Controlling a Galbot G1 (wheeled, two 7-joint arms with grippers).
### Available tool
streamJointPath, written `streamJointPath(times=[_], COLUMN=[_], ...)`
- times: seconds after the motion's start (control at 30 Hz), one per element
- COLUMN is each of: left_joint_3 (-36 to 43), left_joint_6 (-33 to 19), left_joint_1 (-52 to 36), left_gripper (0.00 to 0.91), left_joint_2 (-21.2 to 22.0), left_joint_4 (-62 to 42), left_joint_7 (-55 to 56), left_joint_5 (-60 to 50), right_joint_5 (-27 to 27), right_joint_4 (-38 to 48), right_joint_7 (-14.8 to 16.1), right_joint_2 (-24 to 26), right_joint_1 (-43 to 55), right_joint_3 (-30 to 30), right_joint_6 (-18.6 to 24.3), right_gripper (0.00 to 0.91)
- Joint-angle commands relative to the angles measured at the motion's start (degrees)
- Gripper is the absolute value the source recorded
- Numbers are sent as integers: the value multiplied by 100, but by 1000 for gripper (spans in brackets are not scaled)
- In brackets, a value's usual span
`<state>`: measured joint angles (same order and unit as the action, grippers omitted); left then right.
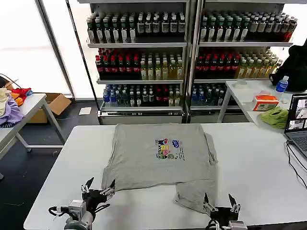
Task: Fold and organize the clothes.
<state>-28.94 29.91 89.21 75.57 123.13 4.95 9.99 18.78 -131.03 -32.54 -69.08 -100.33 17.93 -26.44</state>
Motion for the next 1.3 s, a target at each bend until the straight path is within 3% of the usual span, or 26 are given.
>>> streamJointPath(times=[0.03,0.57,0.6,0.63,0.67,0.7,0.73,0.77,1.3], left_joint_3=[55,118,114,111,109,108,107,108,177], left_joint_6=[78,75,77,78,81,83,84,82,71], left_joint_1=[-2,-47,-37,-33,-24,-16,-8,15,81], left_gripper=[907,907,756,474,363,101,101,10,10], left_joint_2=[-12,51,45,46,46,45,45,44,98], left_joint_4=[-265,-489,-479,-476,-478,-480,-483,-491,-538], left_joint_7=[41,112,111,111,110,107,105,100,67], left_joint_5=[97,235,244,251,255,262,264,262,173], right_joint_5=[11,-38,-42,-47,-53,-60,-69,-116,-214], right_joint_4=[24,262,271,281,301,327,339,368,638], right_joint_7=[-81,-61,-54,-46,-37,-35,-34,-18,103], right_joint_2=[-29,-112,-111,-111,-110,-111,-115,-121,-81], right_joint_1=[-66,31,31,31,30,32,33,33,27], right_joint_3=[-51,-174,-176,-178,-186,-197,-206,-236,-342], right_joint_6=[-28,-11,-5,0,6,11,13,23,360], right_gripper=[907,907,907,907,907,645,322,0,0])
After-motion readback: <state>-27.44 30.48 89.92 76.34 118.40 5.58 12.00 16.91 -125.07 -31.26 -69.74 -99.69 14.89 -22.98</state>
